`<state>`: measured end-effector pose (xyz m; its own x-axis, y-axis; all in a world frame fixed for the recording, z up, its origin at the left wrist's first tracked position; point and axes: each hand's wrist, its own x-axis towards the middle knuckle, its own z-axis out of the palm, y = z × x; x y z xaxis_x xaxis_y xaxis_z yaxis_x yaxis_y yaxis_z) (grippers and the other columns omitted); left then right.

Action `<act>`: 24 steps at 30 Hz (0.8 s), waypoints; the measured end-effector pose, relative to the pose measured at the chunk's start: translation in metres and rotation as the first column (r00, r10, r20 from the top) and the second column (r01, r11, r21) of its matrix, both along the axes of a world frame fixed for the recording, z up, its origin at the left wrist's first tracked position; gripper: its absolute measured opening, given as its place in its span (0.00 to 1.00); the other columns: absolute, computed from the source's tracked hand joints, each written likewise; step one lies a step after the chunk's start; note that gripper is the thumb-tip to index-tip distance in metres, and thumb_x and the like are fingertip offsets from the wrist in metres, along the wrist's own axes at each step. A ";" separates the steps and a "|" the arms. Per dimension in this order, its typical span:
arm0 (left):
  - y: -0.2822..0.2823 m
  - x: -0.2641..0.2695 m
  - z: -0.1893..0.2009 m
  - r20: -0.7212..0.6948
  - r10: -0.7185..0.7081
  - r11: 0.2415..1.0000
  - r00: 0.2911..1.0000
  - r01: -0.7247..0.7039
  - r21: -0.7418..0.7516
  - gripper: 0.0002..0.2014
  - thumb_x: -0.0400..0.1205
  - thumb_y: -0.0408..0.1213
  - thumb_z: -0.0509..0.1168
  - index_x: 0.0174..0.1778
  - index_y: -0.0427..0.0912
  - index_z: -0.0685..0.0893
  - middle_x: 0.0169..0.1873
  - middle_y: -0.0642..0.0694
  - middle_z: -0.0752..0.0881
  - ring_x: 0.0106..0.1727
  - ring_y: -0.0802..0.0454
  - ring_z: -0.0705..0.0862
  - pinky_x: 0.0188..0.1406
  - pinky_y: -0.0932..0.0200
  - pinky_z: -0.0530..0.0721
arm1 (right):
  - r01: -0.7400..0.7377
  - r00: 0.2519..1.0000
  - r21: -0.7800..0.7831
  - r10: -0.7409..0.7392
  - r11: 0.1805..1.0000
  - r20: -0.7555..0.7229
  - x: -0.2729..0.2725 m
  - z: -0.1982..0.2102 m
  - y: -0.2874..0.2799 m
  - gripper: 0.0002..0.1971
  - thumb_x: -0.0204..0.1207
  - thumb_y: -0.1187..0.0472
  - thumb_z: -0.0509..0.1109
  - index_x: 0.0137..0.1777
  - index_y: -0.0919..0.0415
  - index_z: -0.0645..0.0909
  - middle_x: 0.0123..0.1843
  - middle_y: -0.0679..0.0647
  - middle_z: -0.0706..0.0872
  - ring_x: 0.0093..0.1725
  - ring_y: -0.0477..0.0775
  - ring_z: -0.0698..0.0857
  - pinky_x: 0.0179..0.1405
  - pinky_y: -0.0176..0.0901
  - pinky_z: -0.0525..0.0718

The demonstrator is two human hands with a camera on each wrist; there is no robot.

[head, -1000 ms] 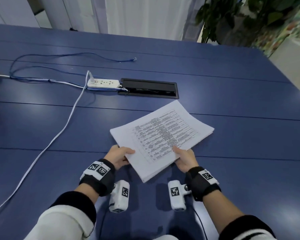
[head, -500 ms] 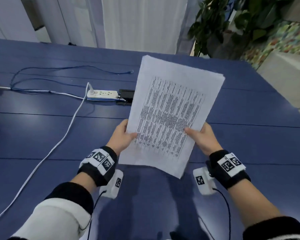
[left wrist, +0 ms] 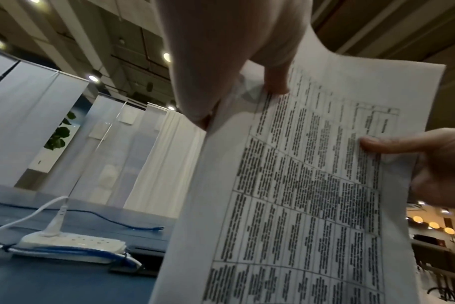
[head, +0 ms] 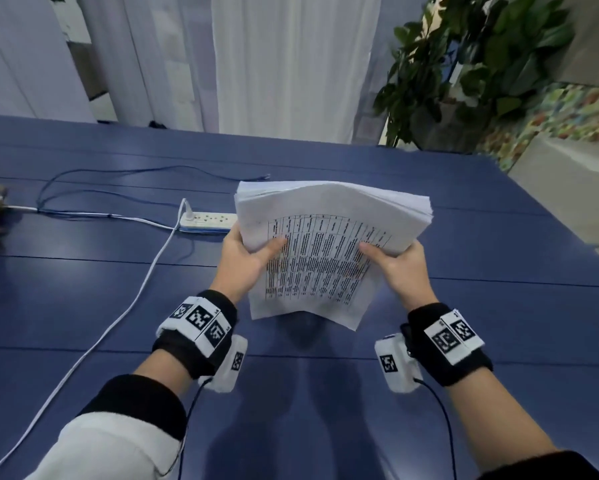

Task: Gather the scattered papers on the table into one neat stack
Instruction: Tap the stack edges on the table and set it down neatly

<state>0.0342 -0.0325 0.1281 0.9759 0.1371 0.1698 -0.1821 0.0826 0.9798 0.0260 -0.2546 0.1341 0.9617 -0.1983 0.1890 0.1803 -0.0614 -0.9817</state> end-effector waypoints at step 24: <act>0.007 0.014 0.043 0.054 -0.199 0.979 0.979 0.196 0.050 0.14 0.71 0.24 0.72 0.47 0.46 0.83 0.37 0.57 0.91 0.40 0.66 0.88 0.40 0.73 0.83 | -0.020 0.988 0.033 0.014 0.999 0.156 0.010 0.038 -0.003 0.19 0.79 0.72 0.63 0.66 0.56 0.66 0.54 0.44 0.81 0.52 0.36 0.82 0.53 0.33 0.82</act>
<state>0.0478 -0.0252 0.1714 0.9712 -0.0666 0.2289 -0.2236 0.0791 0.9715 0.0356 -0.2579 0.1722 0.9243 -0.1912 0.3302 0.3319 -0.0241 -0.9430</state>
